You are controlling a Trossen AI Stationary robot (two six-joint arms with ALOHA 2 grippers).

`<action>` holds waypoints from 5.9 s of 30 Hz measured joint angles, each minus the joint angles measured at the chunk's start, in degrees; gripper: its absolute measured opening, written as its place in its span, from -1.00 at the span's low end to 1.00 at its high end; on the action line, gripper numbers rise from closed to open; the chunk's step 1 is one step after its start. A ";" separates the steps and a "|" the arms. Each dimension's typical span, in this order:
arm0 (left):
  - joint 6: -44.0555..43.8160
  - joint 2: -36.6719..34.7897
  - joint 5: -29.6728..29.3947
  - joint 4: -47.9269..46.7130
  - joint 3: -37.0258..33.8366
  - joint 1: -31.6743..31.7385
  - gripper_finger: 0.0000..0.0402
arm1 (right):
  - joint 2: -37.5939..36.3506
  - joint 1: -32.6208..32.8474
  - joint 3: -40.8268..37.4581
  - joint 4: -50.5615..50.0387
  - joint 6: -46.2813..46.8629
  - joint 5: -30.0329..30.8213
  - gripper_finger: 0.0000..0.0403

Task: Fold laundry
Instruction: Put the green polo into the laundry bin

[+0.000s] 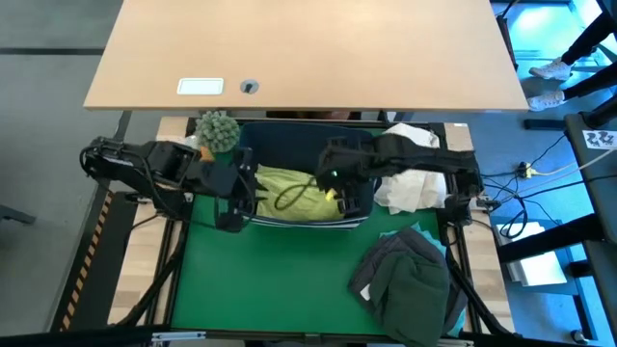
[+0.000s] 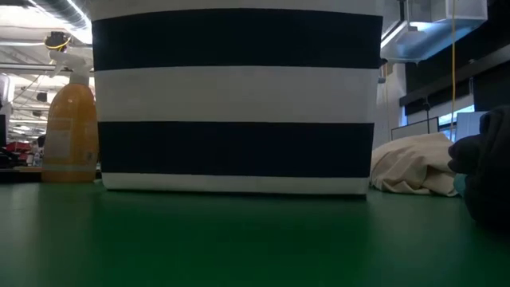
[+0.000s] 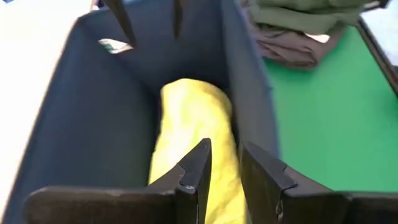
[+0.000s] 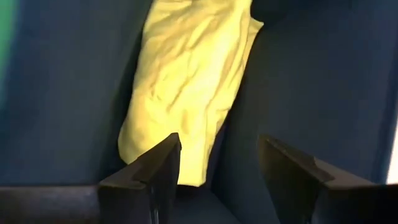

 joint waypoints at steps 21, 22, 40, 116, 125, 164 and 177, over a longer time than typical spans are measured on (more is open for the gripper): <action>-4.39 0.11 -4.81 25.27 -15.79 -15.19 -0.62 | -6.08 19.59 -8.00 4.61 11.68 6.21 0.04; -4.56 0.11 -4.82 26.03 -16.41 -15.42 -0.62 | -6.43 20.18 -9.54 4.22 13.59 7.12 0.04; -6.06 0.08 -10.30 40.19 -27.12 -16.71 -0.62 | -29.52 30.33 -55.37 25.51 49.36 -1.30 0.04; 12.01 -1.86 -19.21 54.19 -28.82 -8.17 -0.62 | -29.43 23.49 -80.89 46.64 45.09 -22.71 0.04; 11.97 -1.86 -15.17 53.97 -28.82 -8.17 -0.62 | -29.61 26.33 -63.84 21.74 43.25 -16.95 0.04; -6.30 -1.79 -14.93 45.12 -28.80 -8.17 -0.62 | -18.04 53.04 -64.41 27.17 29.66 14.40 0.92; -6.30 -1.79 -14.93 45.12 -28.80 -8.16 -0.62 | -18.15 52.89 -65.32 32.13 29.15 21.15 0.97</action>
